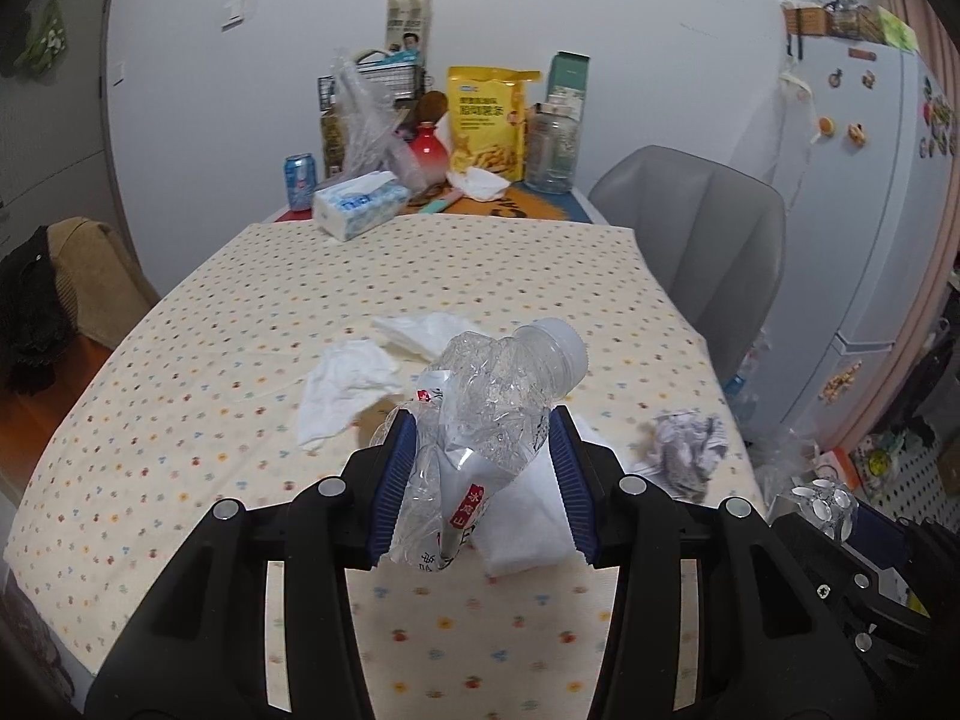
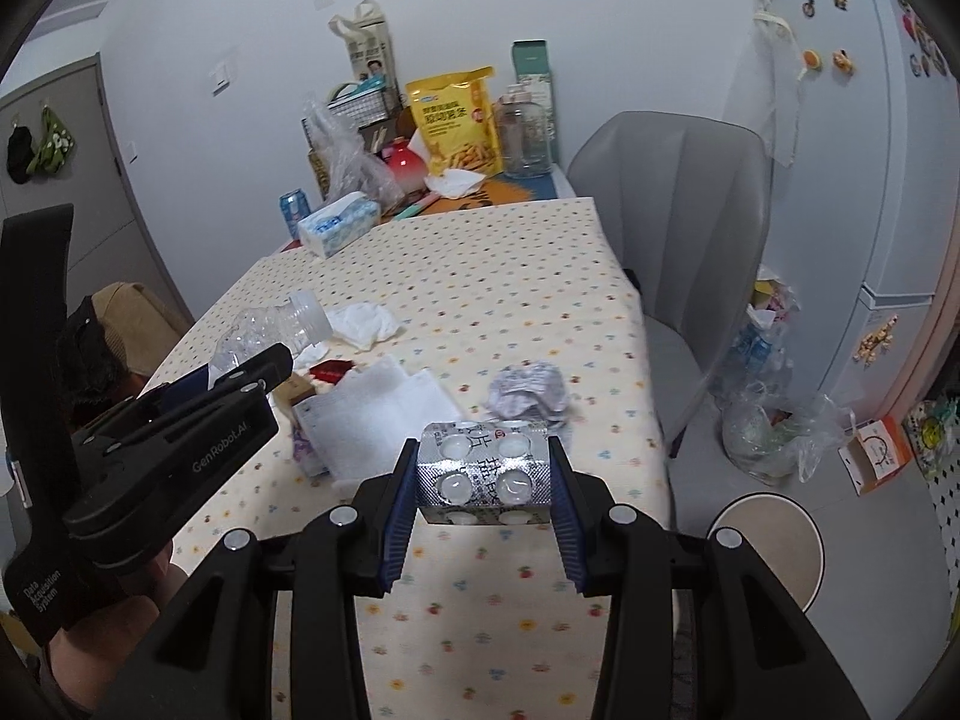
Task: Collect trash
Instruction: 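Carry the bottle and blister pack over the beige trash bin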
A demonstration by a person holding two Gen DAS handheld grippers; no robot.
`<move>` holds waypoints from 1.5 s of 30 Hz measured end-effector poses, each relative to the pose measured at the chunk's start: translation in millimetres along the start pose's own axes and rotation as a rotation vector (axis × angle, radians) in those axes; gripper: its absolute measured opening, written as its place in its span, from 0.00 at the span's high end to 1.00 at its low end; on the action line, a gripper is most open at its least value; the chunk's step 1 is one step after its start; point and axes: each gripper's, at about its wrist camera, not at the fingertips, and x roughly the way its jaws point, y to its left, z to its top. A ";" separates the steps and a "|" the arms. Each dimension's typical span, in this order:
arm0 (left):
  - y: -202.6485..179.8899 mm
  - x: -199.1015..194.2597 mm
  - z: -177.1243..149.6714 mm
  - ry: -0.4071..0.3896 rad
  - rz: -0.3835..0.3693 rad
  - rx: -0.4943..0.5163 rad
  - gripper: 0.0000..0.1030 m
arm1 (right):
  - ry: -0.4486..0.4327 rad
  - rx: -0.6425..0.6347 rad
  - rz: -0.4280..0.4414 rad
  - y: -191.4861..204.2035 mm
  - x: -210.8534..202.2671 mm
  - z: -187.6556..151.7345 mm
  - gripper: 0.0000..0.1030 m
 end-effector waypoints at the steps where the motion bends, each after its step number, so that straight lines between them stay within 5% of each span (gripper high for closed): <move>1: -5.6 1.0 0.5 0.001 -0.005 0.005 0.55 | -0.003 0.007 -0.008 -5.9 -1.3 -0.7 0.61; 23: -149.4 25.0 -1.0 0.046 -0.124 0.169 0.55 | -0.054 0.199 -0.137 -144.8 -29.7 -9.7 0.61; 45: -261.1 61.6 -10.1 0.109 -0.237 0.304 0.55 | -0.034 0.375 -0.280 -261.3 -15.5 -23.3 0.61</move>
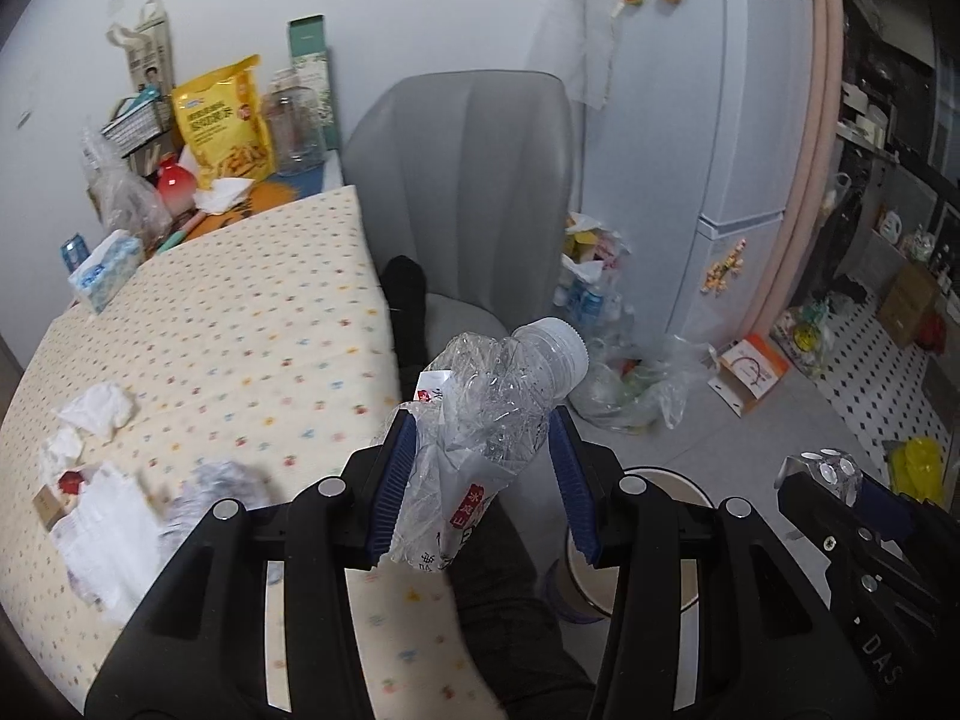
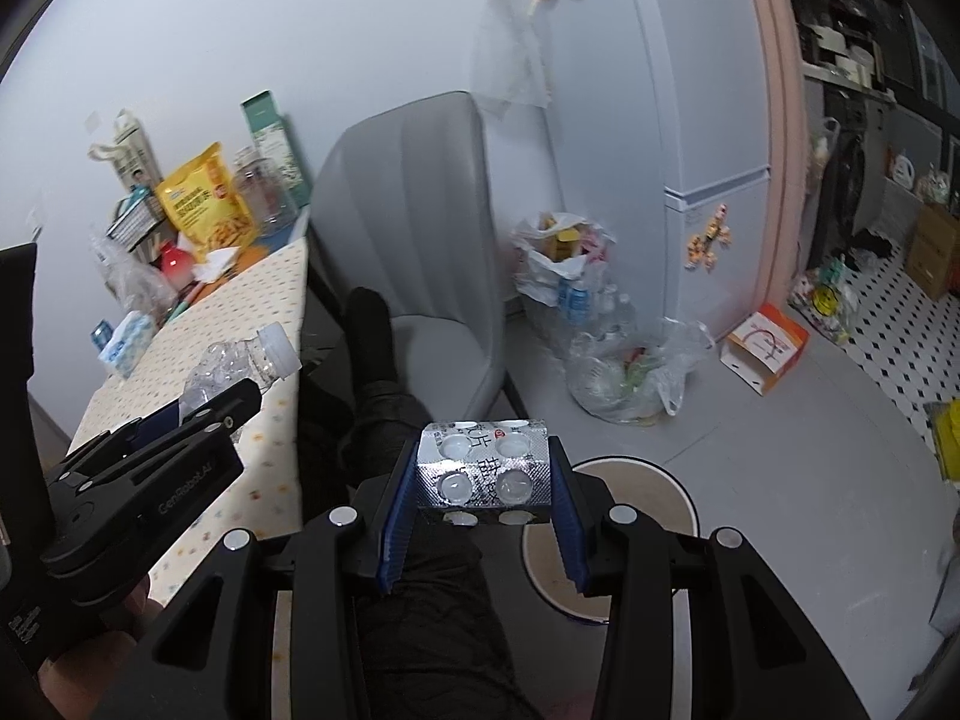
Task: Collect trash
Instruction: 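Carry the bottle and blister pack over the beige trash bin, then open the left tool over the bin while the right tool drops the blister pack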
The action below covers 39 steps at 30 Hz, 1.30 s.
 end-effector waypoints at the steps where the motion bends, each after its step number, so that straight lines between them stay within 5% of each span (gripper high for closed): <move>1: -4.8 6.0 1.0 0.009 -0.009 0.003 0.55 | 0.003 0.007 -0.005 -3.7 3.4 1.6 0.61; 11: -41.5 43.1 6.8 0.062 -0.043 0.053 0.55 | 0.030 0.083 -0.049 -48.6 42.7 11.1 0.60; 17: -60.4 56.6 5.5 0.084 -0.055 0.080 0.55 | 0.033 0.105 -0.069 -68.1 56.4 12.5 0.48; 36: -136.6 73.5 -8.7 0.152 -0.169 0.167 0.54 | 0.019 0.233 -0.184 -140.9 34.7 -3.8 0.38; 39: -141.5 71.4 -8.2 0.140 -0.186 0.174 0.20 | 0.011 0.255 -0.200 -148.8 30.5 -5.1 0.38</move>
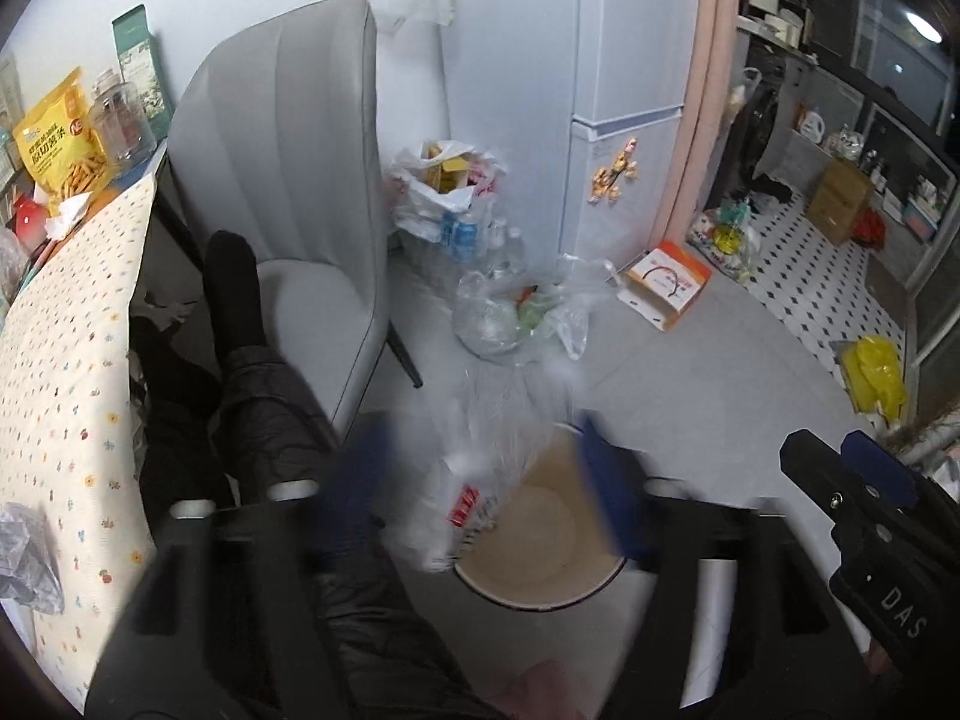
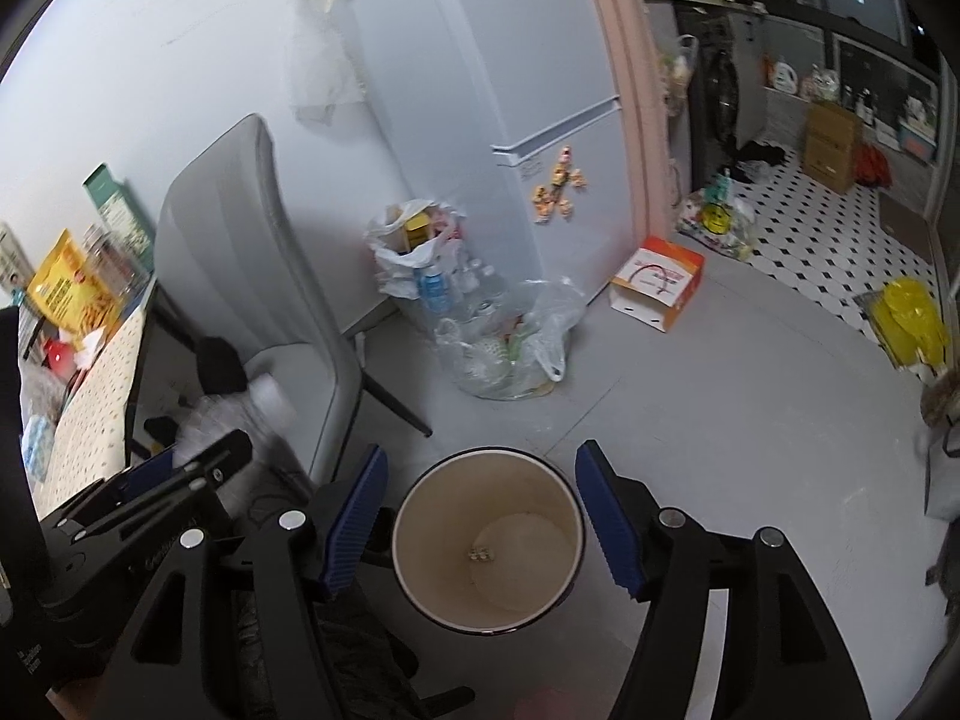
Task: Collect trash
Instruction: 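Open the left tool over the bin while the right tool drops the blister pack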
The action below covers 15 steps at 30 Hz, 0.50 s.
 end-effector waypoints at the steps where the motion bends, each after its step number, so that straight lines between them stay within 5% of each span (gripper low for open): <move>1: 1.8 -4.0 0.9 -0.025 0.003 -0.008 0.10 | -0.003 0.005 -0.002 -1.3 -0.6 0.5 0.38; 15: 73.3 -46.3 2.4 -0.096 0.099 -0.153 0.06 | -0.029 -0.069 0.071 47.7 -21.5 -5.5 0.26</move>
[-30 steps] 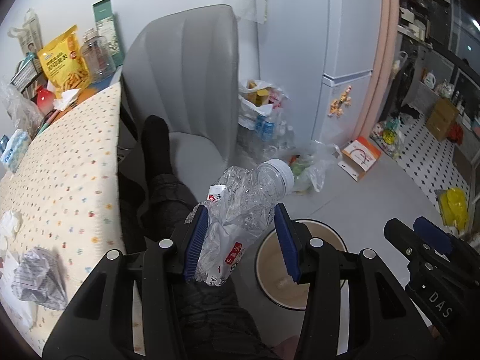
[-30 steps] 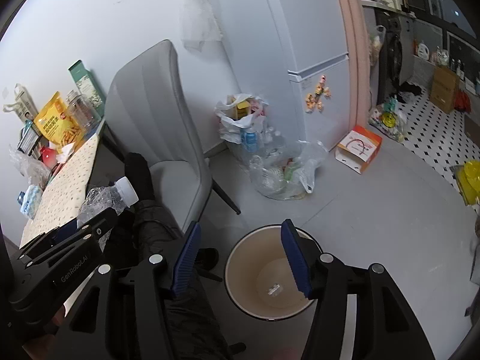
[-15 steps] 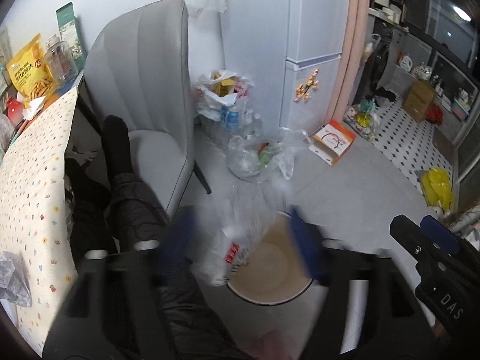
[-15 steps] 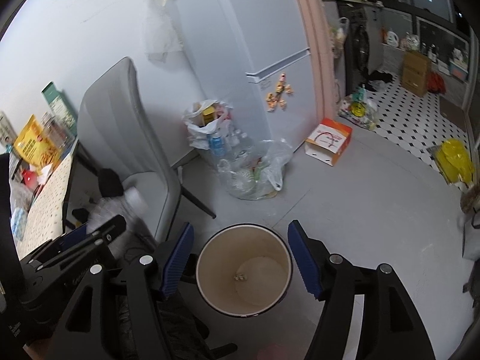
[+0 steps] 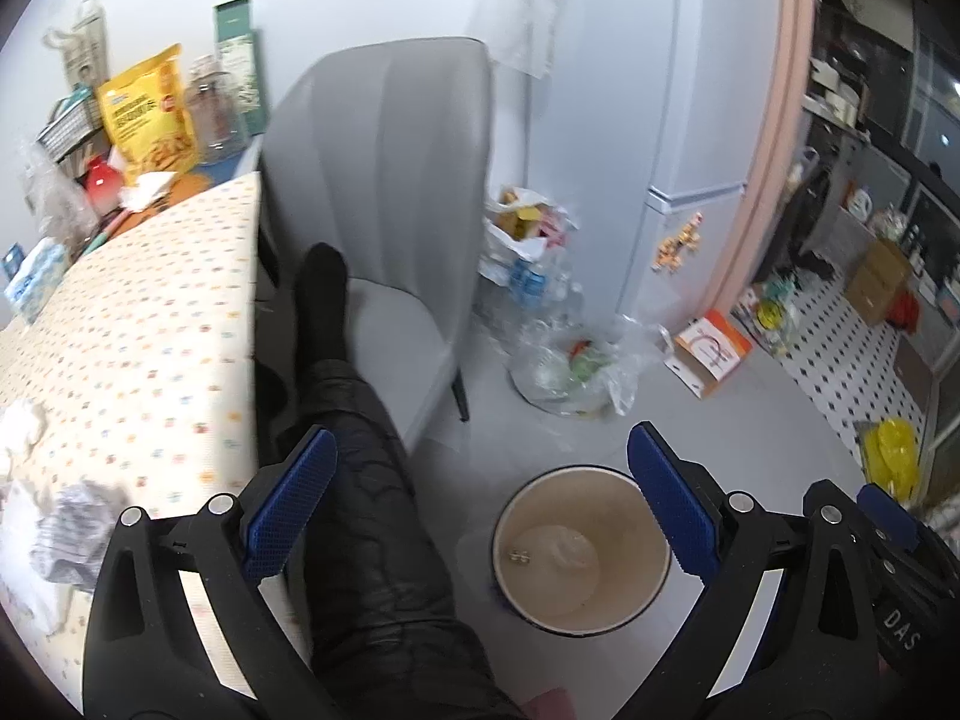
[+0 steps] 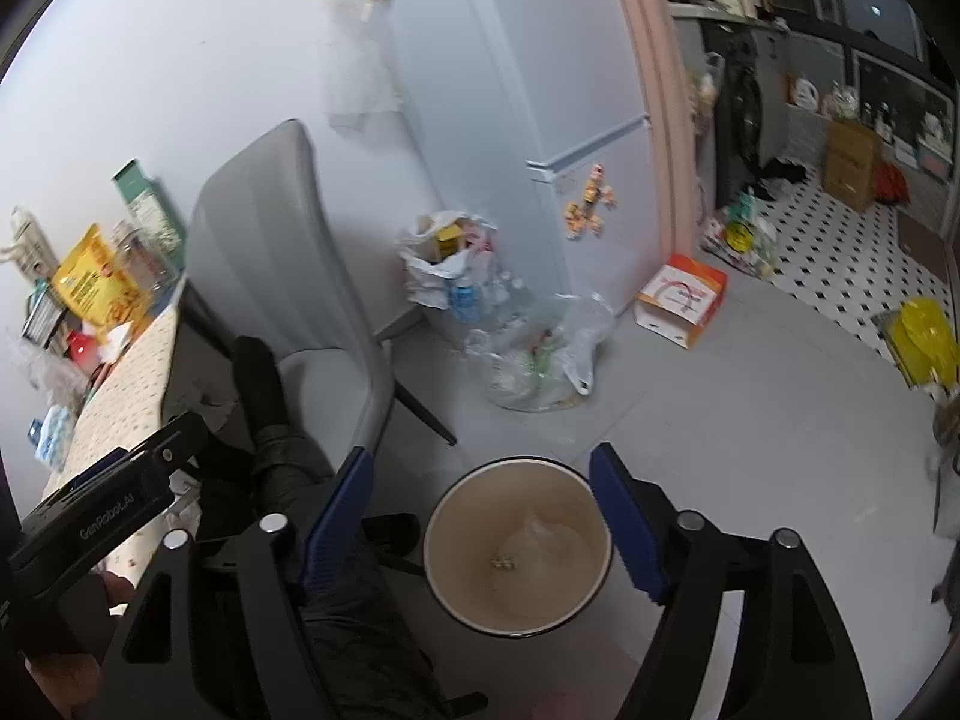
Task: Collect trash
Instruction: 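Open the left tool over the bin while the right tool drops the blister pack, then move both tools back over the table toward the remaining trash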
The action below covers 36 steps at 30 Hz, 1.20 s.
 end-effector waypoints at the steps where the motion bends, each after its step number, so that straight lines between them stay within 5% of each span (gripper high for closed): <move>1: 8.1 -5.2 0.2 -0.009 0.010 -0.011 0.06 | -0.001 -0.010 0.007 6.5 -2.2 0.0 0.26; 11: 87.2 -47.8 -4.6 -0.075 0.085 -0.128 0.06 | -0.018 -0.121 0.092 77.0 -26.1 -6.5 0.15; 24: 191.1 -102.9 -31.3 -0.140 0.155 -0.285 0.06 | -0.051 -0.255 0.155 168.6 -65.6 -30.1 0.13; 36: 248.3 -137.2 -56.9 -0.170 0.209 -0.369 0.06 | -0.055 -0.372 0.220 231.8 -91.8 -58.0 0.13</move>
